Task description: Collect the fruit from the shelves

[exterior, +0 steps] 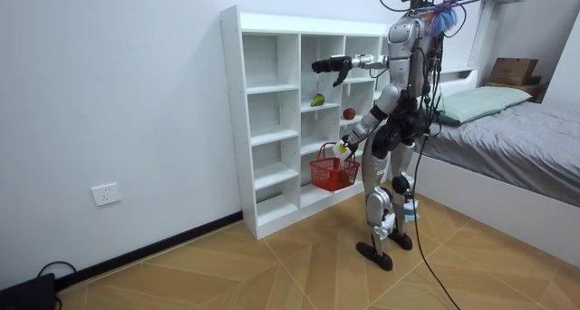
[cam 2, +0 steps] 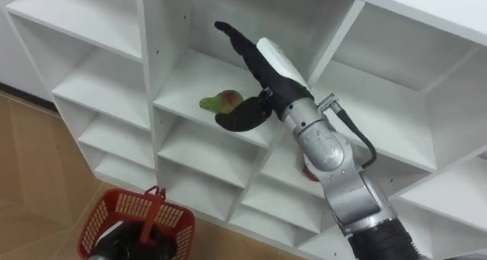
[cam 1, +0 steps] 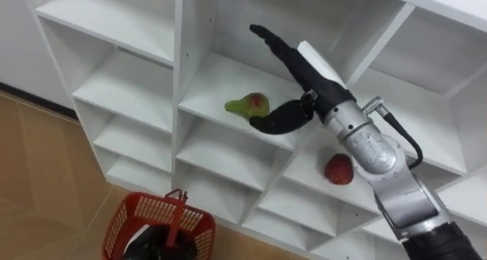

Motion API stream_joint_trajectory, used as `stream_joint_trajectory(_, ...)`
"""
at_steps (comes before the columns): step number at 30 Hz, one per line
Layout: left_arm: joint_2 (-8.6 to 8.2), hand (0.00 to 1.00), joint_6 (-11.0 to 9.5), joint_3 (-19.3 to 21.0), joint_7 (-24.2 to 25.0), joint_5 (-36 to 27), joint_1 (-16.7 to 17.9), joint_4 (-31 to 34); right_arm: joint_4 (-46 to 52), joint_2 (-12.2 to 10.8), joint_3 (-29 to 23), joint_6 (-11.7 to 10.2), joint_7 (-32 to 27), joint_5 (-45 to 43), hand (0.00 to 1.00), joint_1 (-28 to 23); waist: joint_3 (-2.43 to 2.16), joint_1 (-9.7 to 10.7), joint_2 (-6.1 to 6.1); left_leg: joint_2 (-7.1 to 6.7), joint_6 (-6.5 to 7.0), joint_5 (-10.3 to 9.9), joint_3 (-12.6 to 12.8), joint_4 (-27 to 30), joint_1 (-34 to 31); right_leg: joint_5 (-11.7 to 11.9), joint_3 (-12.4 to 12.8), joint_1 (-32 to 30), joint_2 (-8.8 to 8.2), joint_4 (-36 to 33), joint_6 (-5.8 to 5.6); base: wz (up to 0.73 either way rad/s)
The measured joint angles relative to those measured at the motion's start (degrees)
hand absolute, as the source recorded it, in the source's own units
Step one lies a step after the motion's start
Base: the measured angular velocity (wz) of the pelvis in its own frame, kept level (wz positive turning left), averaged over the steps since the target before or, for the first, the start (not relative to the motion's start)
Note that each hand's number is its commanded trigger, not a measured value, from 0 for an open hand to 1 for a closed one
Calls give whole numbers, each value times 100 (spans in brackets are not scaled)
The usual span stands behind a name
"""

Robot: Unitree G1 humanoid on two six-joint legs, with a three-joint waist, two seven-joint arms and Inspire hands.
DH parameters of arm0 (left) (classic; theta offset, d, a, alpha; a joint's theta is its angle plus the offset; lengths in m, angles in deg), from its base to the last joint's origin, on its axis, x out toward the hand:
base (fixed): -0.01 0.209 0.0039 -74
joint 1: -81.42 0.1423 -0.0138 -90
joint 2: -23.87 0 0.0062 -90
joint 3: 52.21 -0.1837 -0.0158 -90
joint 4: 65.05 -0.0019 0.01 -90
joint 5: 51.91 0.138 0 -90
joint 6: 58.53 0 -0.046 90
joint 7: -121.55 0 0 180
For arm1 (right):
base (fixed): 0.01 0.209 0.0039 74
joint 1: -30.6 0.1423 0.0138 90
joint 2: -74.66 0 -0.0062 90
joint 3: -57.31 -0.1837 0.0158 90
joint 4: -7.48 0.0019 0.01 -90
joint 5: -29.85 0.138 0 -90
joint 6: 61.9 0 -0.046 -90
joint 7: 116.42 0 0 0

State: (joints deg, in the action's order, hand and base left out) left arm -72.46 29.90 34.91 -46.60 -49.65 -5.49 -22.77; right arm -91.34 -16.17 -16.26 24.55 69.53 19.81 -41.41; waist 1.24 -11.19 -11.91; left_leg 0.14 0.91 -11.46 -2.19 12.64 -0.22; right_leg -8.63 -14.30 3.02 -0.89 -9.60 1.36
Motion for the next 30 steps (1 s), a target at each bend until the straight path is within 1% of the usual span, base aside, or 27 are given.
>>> stream_joint_trajectory(3, -7, 100, 49, 98, 2, 84, -1, 3, -83, 2, -19, -4, -68, 298, 0, 36, -1, -19, -1, -7, 0, 0, -29, 3, -12, 0, -2, -1, 5, -2, 0, 5)
stream_joint_trajectory(5, -10, 100, 171, 163, 5, 81, 4, 43, -218, 2, -22, 5, -84, 307, 0, 130, -2, -16, -4, -6, -1, 0, -46, 24, -46, 0, -23, -16, -1, -2, 0, 6)
stream_joint_trajectory(6, -12, 100, 189, 162, 6, 81, 5, 52, -229, 2, -23, 16, -89, 307, 0, 138, -2, -17, -4, -5, 0, 0, -55, 29, -54, 0, -25, -18, -2, -2, 0, 8)
stream_joint_trajectory(8, -12, 100, 271, 177, 10, 82, 3, 120, -232, 2, -34, 111, -92, 307, 0, 141, -2, -7, -3, -7, 0, 0, -107, 69, -100, 0, -54, -24, -7, -2, 0, 11)
stream_joint_trajectory(12, -50, 100, 299, 287, 21, 82, 2, 177, -240, 1, -109, 161, -101, 338, 0, 142, 1, -16, 1, -9, 0, 0, -134, 110, -151, 0, -166, -37, -15, -2, 0, 8)
stream_joint_trajectory(13, -50, 100, 315, 268, 17, 82, 0, 176, -302, -8, -115, 153, -144, 377, 0, 172, 15, -14, 22, -12, -1, 0, -159, 119, -165, 0, -177, -38, -16, -4, 0, 9)
stream_joint_trajectory(14, -68, 100, 364, 246, 16, 84, -18, 174, -484, -57, -115, 143, -218, 374, 0, 268, 14, -15, 27, -17, -1, 0, -173, 131, -177, 0, -178, -39, -16, -7, 0, 9)
stream_joint_trajectory(17, -124, 100, 392, 222, 16, 219, -32, 168, -1011, -147, -118, 116, -372, 420, 0, 566, 25, -23, 59, -67, -2, 1, -186, 225, -301, 0, -189, -113, -24, -11, 0, 7)
stream_joint_trajectory(19, -165, 100, 420, 198, 17, 249, -34, 156, -1293, -161, -133, 113, -445, 557, 0, 711, 25, -22, 90, -85, 1, 3, -265, 268, -387, 0, -253, -162, -44, -21, 0, 13)
stream_joint_trajectory(20, -198, 100, 420, 152, 17, 248, -35, 153, -1458, -162, -145, 114, -482, 597, 0, 810, 29, -22, 106, -86, 7, 6, -279, 302, -457, 0, -306, -199, -56, -22, 0, 19)
stream_joint_trajectory(21, -197, 100, 421, 144, 17, 248, -35, 121, -1613, -162, -146, 113, -516, 630, 0, 868, 39, -26, 126, -88, 16, 16, -297, 313, -488, 0, -318, -212, -66, -21, -1, 14)
stream_joint_trajectory(24, -204, 100, 441, 85, 17, 248, -22, 31, -1799, -187, -146, 114, -540, 643, 0, 902, 21, -44, 168, -94, 24, 23, -315, 321, -533, 6, -324, -242, -72, -21, -10, 5)
stream_joint_trajectory(25, -198, 100, 476, 26, 17, 247, -20, 30, -1851, -208, -145, 102, -540, 639, 0, 903, 12, -55, 192, -97, 24, 27, -315, 320, -555, 7, -312, -271, -73, -23, -12, 0)
stream_joint_trajectory(26, -198, 100, 485, -17, 16, 242, -21, 31, -1945, -229, -142, 63, -540, 643, 0, 910, 14, -64, 235, -101, 27, 30, -316, 319, -566, 8, -313, -281, -77, -23, -13, 0)
stream_joint_trajectory(28, -205, 100, 485, -106, 17, 243, -28, 30, -2084, -264, -142, 50, -540, 649, 0, 912, 11, -93, 296, -107, 33, 34, -316, 306, -564, 8, -313, -288, -85, -23, -15, 0)
stream_joint_trajectory(29, -205, 100, 483, -152, 18, 243, -57, 12, -2179, -283, -143, 41, -542, 649, 0, 918, 20, -131, 325, -108, 34, 35, -315, 296, -569, 8, -310, -301, -85, -23, -15, 0)
stream_joint_trajectory(30, -205, 100, 482, -172, 18, 237, -81, -24, -2235, -293, -143, 41, -548, 642, 0, 918, 18, -148, 334, -107, 34, 35, -314, 296, -579, 8, -313, -313, -88, -23, -16, 0)
